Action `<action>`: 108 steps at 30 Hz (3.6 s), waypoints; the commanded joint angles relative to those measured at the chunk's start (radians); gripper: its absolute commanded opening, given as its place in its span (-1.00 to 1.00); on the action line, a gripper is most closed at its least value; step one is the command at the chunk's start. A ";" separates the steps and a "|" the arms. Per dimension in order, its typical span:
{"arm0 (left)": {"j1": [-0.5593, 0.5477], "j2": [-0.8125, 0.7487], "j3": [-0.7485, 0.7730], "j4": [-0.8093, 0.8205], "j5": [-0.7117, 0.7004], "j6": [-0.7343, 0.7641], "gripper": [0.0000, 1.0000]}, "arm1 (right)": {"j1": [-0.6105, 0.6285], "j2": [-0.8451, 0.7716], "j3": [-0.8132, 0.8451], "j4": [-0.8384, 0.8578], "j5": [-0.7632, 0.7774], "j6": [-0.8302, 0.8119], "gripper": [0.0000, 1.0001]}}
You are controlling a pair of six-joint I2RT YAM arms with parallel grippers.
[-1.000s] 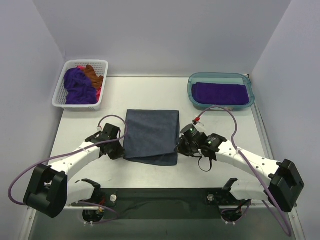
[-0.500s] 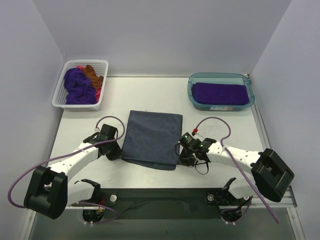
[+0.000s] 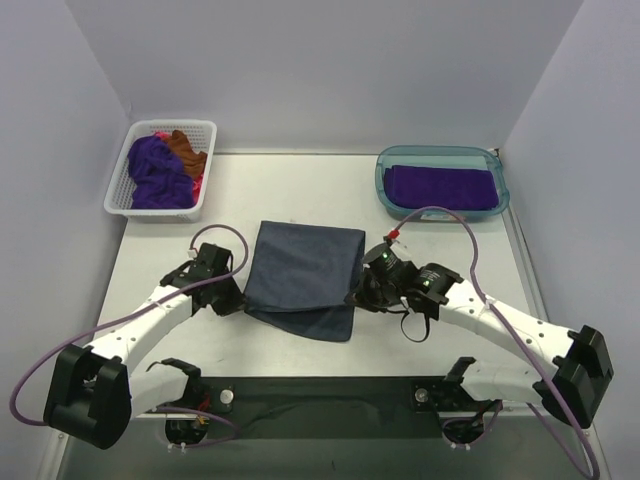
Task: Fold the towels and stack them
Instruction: Fold the towel
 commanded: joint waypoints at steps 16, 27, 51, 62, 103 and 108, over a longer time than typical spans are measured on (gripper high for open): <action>0.011 -0.025 -0.028 -0.029 -0.036 0.025 -0.92 | 0.075 0.183 -0.151 0.019 -0.150 0.089 -0.94; 0.043 -0.039 -0.056 -0.034 -0.044 0.046 -0.88 | 0.058 0.228 -0.184 0.048 -0.227 0.006 -0.65; 0.101 -0.151 0.082 -0.186 -0.129 0.138 0.34 | 0.051 0.206 0.025 -0.037 -0.408 -0.445 0.05; -0.070 -0.121 0.260 -0.226 -0.058 0.120 0.34 | -0.237 0.031 0.033 -0.053 -0.249 -0.538 0.00; -0.799 0.482 0.398 0.034 -0.017 0.347 -0.20 | -0.544 0.527 -0.099 0.755 -0.305 -0.246 -0.23; -0.810 0.493 0.369 0.024 0.054 0.361 -0.31 | -0.546 0.534 -0.090 0.765 -0.307 -0.236 -0.27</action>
